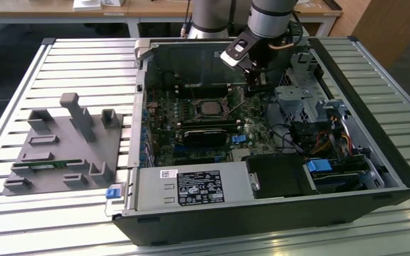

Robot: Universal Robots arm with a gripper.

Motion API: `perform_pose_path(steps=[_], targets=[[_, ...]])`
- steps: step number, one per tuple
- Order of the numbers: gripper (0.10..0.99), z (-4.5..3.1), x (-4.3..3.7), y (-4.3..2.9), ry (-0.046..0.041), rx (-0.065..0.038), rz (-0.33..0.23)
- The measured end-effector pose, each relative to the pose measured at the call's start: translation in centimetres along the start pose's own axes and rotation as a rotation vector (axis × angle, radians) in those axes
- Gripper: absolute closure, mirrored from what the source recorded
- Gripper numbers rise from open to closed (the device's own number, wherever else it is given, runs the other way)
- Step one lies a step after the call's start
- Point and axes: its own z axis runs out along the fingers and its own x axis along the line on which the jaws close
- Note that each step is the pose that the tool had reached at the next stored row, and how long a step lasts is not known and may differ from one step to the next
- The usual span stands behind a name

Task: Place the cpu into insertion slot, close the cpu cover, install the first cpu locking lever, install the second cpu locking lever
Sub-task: 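Close the cpu cover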

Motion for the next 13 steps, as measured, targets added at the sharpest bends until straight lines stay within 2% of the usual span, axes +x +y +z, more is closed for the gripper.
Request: perform_pose_path(steps=[13], targets=[[0.98, 0.0, 0.01, -0.52, 0.0, 0.0, 0.0]])
